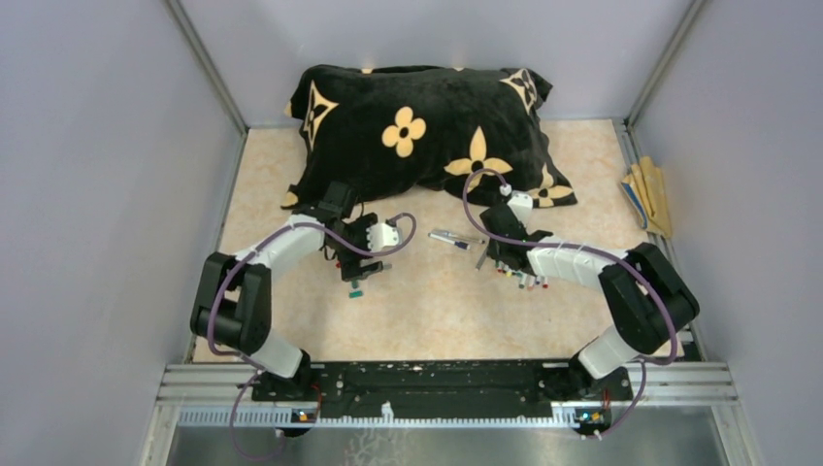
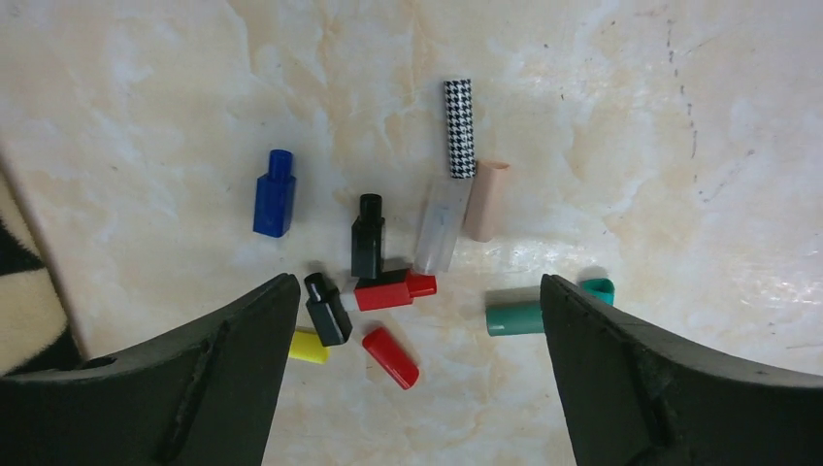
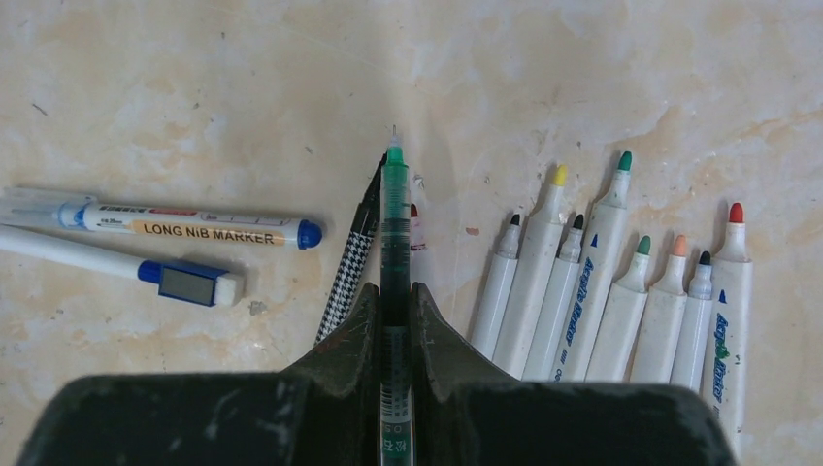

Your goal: Open the pen caps

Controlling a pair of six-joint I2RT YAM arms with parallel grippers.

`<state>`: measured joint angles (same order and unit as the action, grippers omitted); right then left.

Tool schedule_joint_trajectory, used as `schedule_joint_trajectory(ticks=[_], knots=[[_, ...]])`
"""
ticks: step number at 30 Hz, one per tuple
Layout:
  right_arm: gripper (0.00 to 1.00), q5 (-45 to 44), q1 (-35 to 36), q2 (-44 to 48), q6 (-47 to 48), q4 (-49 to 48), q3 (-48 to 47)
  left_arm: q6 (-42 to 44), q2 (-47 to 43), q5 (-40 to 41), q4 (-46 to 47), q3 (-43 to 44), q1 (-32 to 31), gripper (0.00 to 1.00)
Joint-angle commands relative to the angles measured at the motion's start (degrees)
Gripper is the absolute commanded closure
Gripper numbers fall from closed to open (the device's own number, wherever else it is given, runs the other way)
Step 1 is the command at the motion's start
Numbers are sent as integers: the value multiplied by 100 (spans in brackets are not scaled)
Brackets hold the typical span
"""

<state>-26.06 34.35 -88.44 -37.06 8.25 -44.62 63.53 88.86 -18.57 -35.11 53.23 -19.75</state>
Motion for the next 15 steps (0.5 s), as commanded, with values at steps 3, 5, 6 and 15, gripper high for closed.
schedule_joint_trajectory(ticks=[3, 5, 6, 15], knots=[[95, -93, -27, -183, -237, -174, -30, -224, -141, -703, -1005, 871, 263, 1], [88, -88, -28, -168, -240, -171, -25, -266, -175, -844, -1214, 1069, 350, 1], [86, -78, -27, -164, -240, -153, -35, -278, -203, -914, -1304, 1153, 387, 1], [66, -20, -25, 398, -56, -42, -98, -300, -505, -1206, -1768, 1654, 624, 1]])
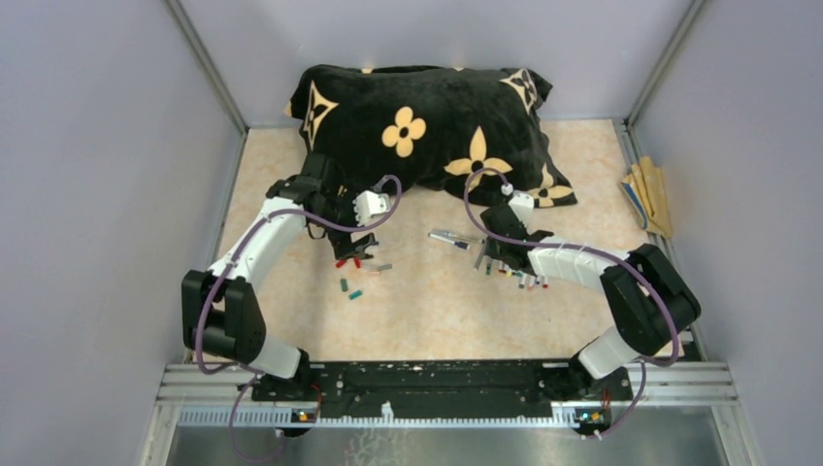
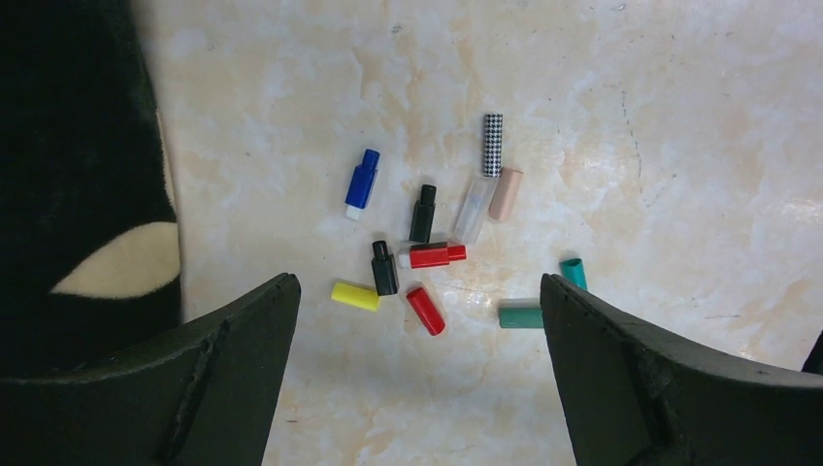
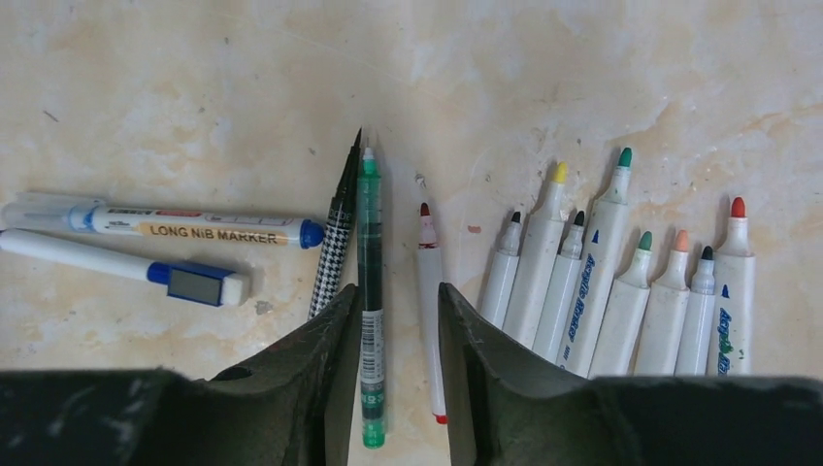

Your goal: Open the pen caps

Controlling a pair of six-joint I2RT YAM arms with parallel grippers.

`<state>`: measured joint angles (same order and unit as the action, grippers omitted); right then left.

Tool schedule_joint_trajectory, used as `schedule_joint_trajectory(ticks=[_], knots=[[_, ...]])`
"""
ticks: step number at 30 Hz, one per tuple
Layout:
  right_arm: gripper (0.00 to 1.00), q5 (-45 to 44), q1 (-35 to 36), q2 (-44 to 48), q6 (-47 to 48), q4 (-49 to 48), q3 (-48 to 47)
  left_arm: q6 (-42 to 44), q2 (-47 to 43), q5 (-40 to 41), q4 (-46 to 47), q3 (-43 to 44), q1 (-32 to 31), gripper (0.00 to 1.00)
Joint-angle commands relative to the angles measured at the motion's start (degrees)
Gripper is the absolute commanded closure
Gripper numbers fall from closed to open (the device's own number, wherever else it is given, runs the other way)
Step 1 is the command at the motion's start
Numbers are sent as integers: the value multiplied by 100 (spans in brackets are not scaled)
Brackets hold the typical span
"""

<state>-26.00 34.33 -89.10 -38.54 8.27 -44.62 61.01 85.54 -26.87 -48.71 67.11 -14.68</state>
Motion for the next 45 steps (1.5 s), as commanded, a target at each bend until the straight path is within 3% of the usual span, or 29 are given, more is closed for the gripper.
schedule_joint_trajectory(ticks=[1, 7, 15, 30, 45], knots=[[65, -17, -23, 540, 124, -37, -111, -16, -196, -405, -436, 285, 165, 1], [64, 765, -26, 843, 933, -689, -83, 227, -233, -426, -538, 263, 582, 1], [65, 2895, 37, -121, 2285, -1004, -807, -131, -32, -884, -657, 633, 1155, 1], [62, 3076, 64, -1117, 2494, -1012, -1160, -288, -177, -1047, -631, 530, 1388, 1], [67, 2907, 462, -989, 2758, -930, -1303, -242, -144, -1280, -851, 616, 1385, 1]])
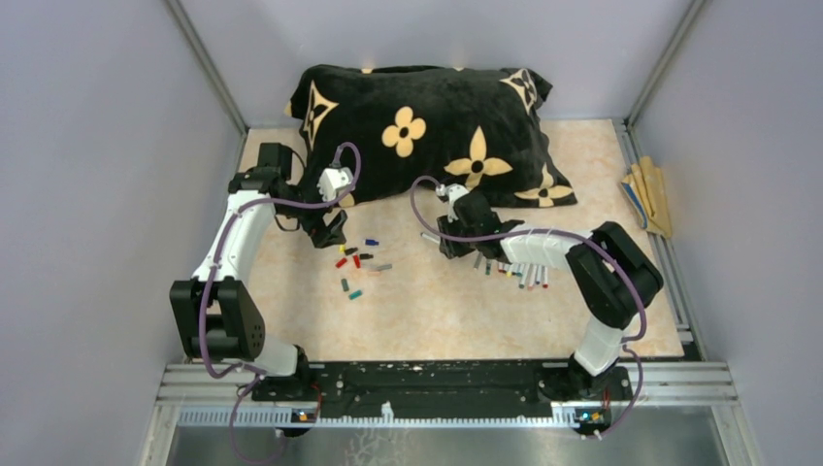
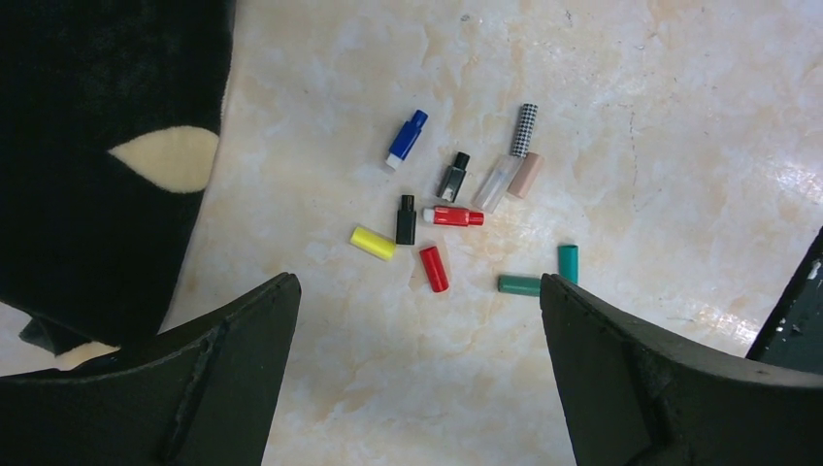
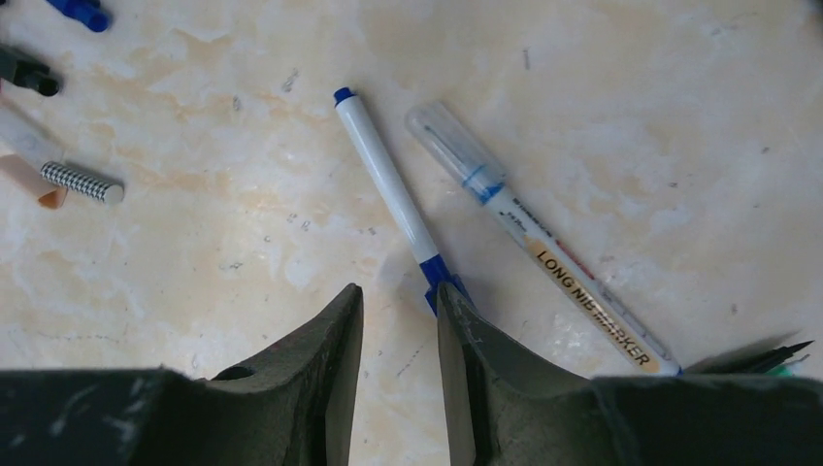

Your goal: Open the pen caps

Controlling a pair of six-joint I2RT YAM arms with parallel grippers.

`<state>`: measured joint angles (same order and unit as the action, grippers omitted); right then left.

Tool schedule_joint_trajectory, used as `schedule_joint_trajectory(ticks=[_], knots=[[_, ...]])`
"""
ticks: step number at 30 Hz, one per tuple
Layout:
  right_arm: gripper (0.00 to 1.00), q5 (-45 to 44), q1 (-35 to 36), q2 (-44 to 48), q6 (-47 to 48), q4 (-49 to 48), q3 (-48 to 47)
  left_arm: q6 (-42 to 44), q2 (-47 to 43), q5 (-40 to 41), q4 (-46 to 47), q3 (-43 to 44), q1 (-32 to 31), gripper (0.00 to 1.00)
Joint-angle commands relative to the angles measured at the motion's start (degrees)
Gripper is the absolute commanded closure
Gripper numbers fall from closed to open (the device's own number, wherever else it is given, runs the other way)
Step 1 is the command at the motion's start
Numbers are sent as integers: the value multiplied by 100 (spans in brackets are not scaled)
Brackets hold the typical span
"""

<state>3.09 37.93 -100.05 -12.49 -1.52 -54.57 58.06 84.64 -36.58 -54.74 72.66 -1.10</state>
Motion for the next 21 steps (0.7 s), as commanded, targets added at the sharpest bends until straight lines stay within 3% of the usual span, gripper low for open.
schedule_joint_trajectory(ticks=[1, 21], knots=[[67, -42, 99, 179, 151, 40, -335, 72, -53, -313, -277, 63, 26, 1], [71, -364, 226, -623, 235, 212, -692, 24, -91, -366, -296, 79, 32, 1]])
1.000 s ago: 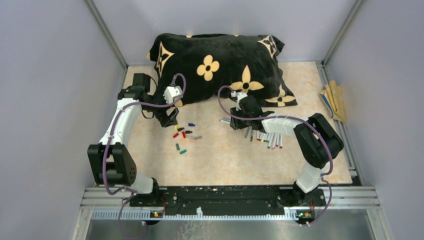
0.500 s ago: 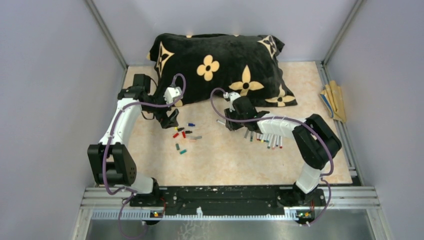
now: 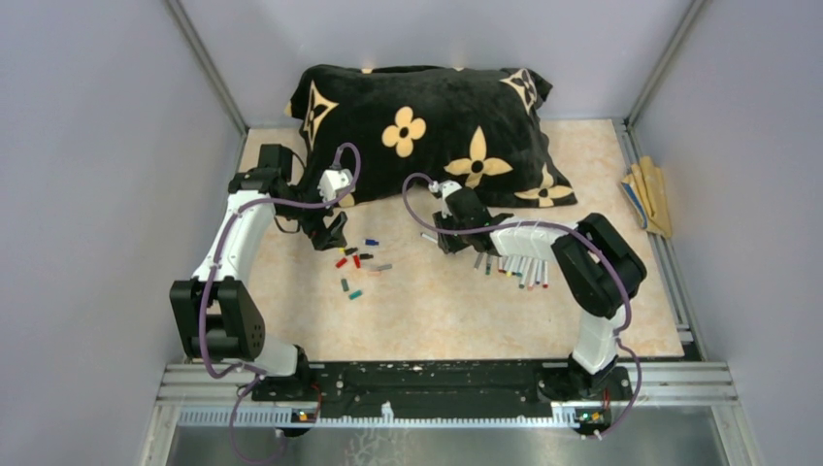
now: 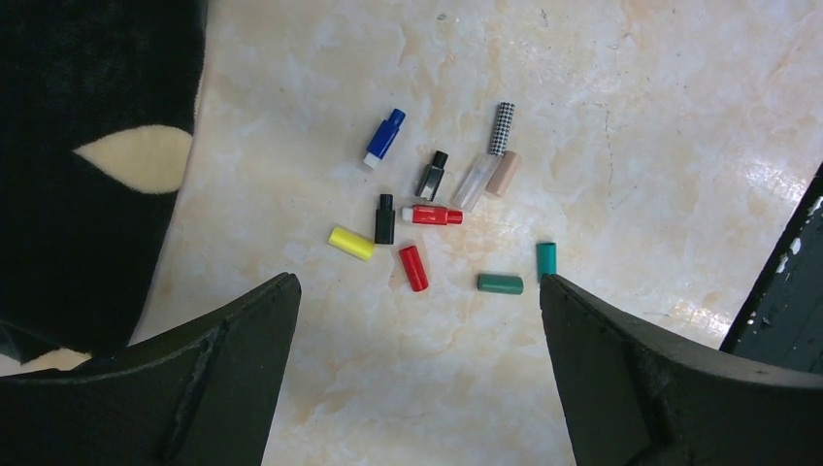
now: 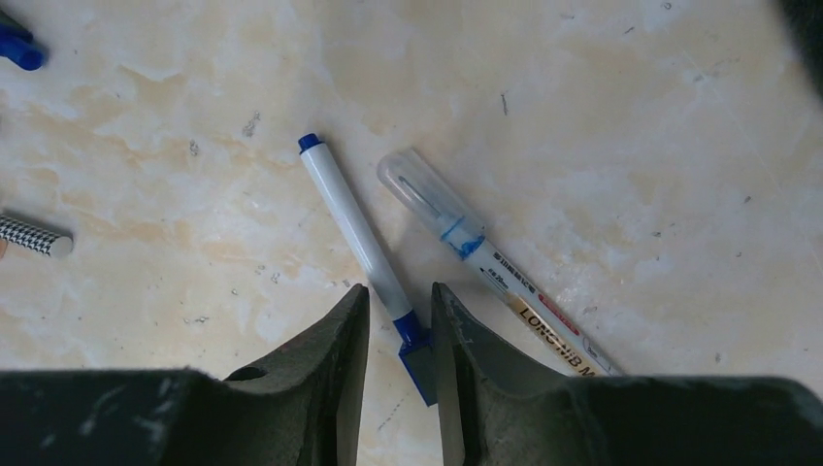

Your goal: Open the pen caps

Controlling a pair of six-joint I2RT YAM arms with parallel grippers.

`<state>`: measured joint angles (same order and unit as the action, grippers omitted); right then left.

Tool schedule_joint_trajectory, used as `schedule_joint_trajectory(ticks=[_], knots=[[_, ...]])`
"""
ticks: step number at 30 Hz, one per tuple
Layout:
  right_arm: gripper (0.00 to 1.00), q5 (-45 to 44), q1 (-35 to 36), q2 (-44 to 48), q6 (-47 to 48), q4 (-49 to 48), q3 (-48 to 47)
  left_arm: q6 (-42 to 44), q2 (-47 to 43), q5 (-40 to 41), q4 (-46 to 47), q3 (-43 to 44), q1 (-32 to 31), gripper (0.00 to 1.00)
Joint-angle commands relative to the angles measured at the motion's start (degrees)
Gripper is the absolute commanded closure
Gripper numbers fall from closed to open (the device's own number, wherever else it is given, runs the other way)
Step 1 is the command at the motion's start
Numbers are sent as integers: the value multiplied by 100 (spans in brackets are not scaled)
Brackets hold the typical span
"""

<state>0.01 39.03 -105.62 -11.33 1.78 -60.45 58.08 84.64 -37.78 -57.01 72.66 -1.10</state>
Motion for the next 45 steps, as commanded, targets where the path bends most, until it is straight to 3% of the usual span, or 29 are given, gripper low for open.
schedule_joint_trajectory(ticks=[1, 9, 15, 20, 25, 28, 35, 45], knots=[[71, -88, 155, -109, 133, -110, -122, 19, -88, -242, -63, 85, 37, 1], [78, -459, 528, -684, 297, 246, -705, 2, -122, -247, -90, 133, 40, 1], [100, -543, 537, -716, 17, 326, -876, -252, -144, -68, 5, 175, 39, 1], [100, -376, 491, 55, -773, -98, -708, -805, -207, -254, 318, 131, 68, 1], [100, -557, 534, 1665, -2680, -2457, 638, -1753, -263, -1115, 683, 25, 62, 1], [100, -1069, 794, 2149, -3306, -2879, 837, -2224, -346, -1627, 736, 15, 5, 1], [100, -1912, 1368, 2413, -4156, -3299, 903, -3231, -490, -2788, 879, 117, -148, 1], [100, -1916, 1802, 2202, -4503, -3906, 533, -4028, -602, -3565, 1267, -7, -564, 1]])
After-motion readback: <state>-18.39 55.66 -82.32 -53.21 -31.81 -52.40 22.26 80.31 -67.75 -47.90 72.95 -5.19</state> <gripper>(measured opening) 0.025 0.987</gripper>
